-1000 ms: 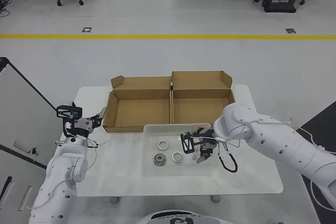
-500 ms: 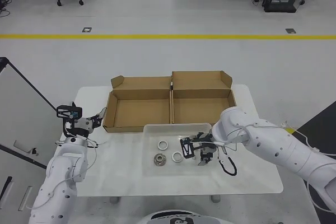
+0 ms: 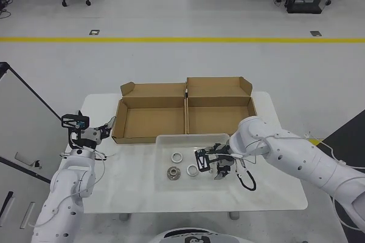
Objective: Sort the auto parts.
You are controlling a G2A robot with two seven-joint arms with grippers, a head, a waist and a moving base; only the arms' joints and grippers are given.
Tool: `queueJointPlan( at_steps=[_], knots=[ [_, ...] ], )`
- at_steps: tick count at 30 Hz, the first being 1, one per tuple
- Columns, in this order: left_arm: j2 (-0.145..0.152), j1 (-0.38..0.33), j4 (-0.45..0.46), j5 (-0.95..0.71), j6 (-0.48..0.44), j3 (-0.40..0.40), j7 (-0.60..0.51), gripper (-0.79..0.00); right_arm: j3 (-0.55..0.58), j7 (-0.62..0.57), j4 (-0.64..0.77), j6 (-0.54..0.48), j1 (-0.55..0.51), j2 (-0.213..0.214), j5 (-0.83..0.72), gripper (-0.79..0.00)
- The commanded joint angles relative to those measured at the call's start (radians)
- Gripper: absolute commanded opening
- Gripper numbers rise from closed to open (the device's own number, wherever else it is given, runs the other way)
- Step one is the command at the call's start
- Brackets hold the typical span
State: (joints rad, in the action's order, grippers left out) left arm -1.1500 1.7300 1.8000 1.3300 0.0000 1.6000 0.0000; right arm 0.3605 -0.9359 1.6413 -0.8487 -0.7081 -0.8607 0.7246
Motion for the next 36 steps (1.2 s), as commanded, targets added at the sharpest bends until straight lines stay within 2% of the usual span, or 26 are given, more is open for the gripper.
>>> queueJointPlan(
  at_steps=[1, 5, 14, 22, 29, 33, 36],
  knots=[
    [0.000, 0.000, 0.000, 0.000, 0.000, 0.000, 0.000, 0.000, 0.000, 0.000, 0.000, 0.000, 0.000, 0.000, 0.000, 0.000],
    [0.000, 0.000, 0.000, 0.000, 0.000, 0.000, 0.000, 0.000, -0.007, -0.043, 0.039, 0.062, -0.002, -0.005, 0.046, 0.000],
    [0.000, 0.000, 0.000, 0.000, 0.000, 0.000, 0.000, 0.000, -0.085, -0.195, 0.069, 0.159, 0.074, -0.037, -0.042, 0.000],
    [0.000, 0.000, 0.000, 0.000, 0.000, 0.000, 0.000, 0.000, -0.189, -0.235, 0.004, 0.199, 0.152, -0.084, -0.132, 0.000],
    [0.000, 0.000, 0.000, 0.000, 0.000, 0.000, 0.000, 0.000, -0.191, -0.255, -0.032, 0.220, 0.146, -0.109, -0.154, 0.000],
    [0.000, 0.000, 0.000, 0.000, 0.000, 0.000, 0.000, 0.000, -0.191, -0.268, -0.047, 0.232, 0.138, -0.117, -0.160, -0.105],
    [0.000, 0.000, 0.000, 0.000, 0.000, 0.000, 0.000, 0.000, -0.191, -0.271, -0.052, 0.236, 0.134, -0.121, -0.154, -0.123]
  ],
)
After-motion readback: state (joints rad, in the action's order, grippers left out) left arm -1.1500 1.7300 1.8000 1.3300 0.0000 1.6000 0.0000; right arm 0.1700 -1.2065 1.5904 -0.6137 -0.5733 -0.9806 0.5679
